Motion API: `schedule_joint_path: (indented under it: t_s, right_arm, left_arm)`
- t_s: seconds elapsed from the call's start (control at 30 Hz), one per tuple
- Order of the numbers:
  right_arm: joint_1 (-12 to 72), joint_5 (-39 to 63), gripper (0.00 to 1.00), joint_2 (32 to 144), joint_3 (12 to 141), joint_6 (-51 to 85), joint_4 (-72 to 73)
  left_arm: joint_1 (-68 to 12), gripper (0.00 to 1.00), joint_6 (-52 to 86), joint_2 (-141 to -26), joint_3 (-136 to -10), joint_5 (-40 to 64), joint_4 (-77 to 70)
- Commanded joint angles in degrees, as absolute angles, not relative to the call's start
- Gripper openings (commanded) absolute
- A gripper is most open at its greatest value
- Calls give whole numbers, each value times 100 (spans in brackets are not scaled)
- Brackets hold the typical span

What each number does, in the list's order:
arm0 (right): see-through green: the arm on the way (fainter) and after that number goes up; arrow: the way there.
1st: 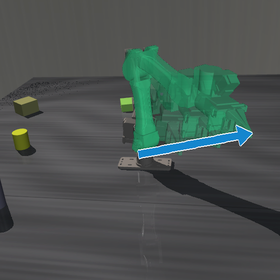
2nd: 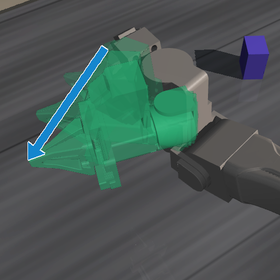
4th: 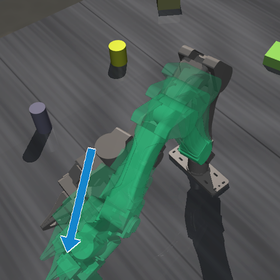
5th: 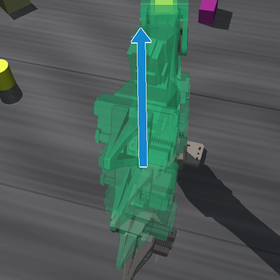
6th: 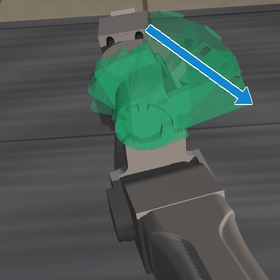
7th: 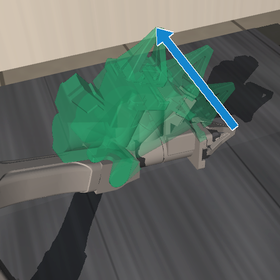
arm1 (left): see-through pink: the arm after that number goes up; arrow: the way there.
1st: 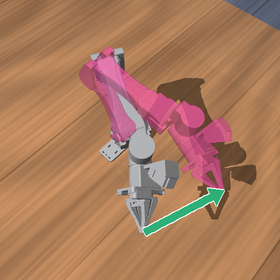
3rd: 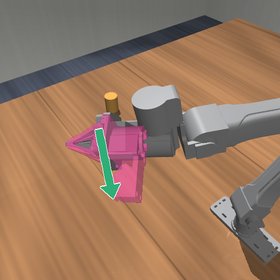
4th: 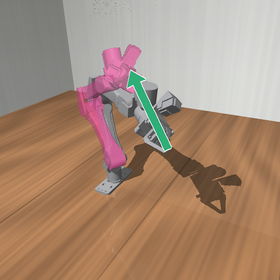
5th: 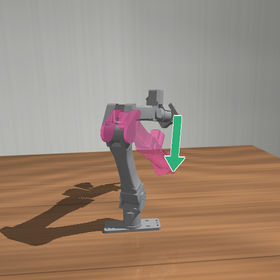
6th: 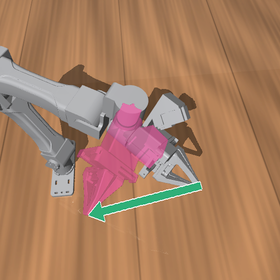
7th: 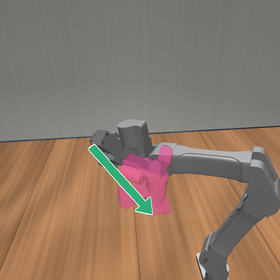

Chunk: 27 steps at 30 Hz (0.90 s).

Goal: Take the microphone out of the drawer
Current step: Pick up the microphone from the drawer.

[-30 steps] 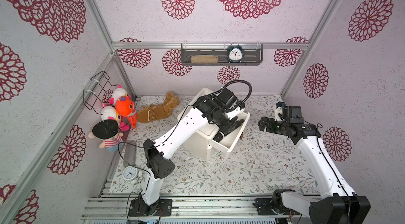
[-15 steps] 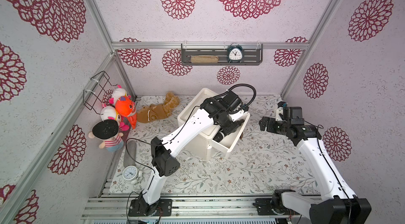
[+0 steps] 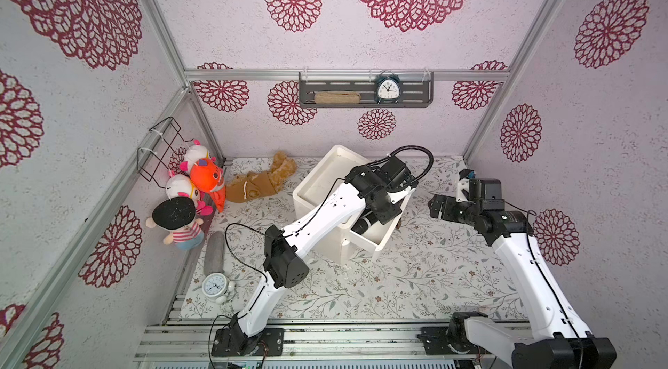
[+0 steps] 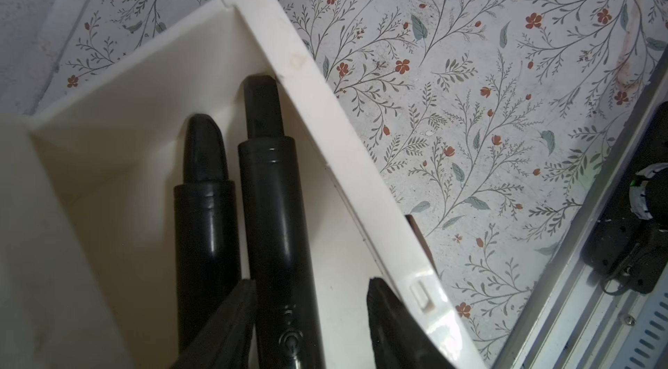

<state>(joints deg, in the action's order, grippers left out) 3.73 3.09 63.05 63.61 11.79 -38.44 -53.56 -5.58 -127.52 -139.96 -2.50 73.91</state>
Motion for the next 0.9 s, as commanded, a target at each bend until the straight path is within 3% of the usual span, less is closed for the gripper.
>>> schedule_joint_path:
  t_s: [0.0,0.13,0.27,0.4,0.47,0.53,0.77,0.87]
  right_arm:
    - [348,366,99,6133,6372,1010,-3796]
    - [346,426,99,6025,6372,998,-3779]
    - [352,499,99,5916,6360,917,-3812]
    - [344,629,99,5828,6346,834,-3934]
    - [351,925,99,5815,6350,784,-4016]
    - [350,1351,99,5843,6385,701,-4163]
    - [351,2465,99,5561,6354,644,-4447]
    - [350,2675,99,5440,6363,635,-4635]
  left_arm:
    - [-5521,55,-484,-13039,-14037,-578,7798]
    - [-5574,55,-388,-13104,-14044,-677,7913]
    - [-5578,42,-369,-13178,-14070,-578,8006]
    - [-5570,47,-349,-13303,-14229,-655,8103]
    - [-5577,61,-354,-13396,-14359,-652,8188]
    - [-5572,65,-382,-13471,-14453,-636,8256]
    - [-5515,42,-516,-13567,-14520,-493,8466]
    - [-5458,52,-500,-13558,-14517,-505,8428]
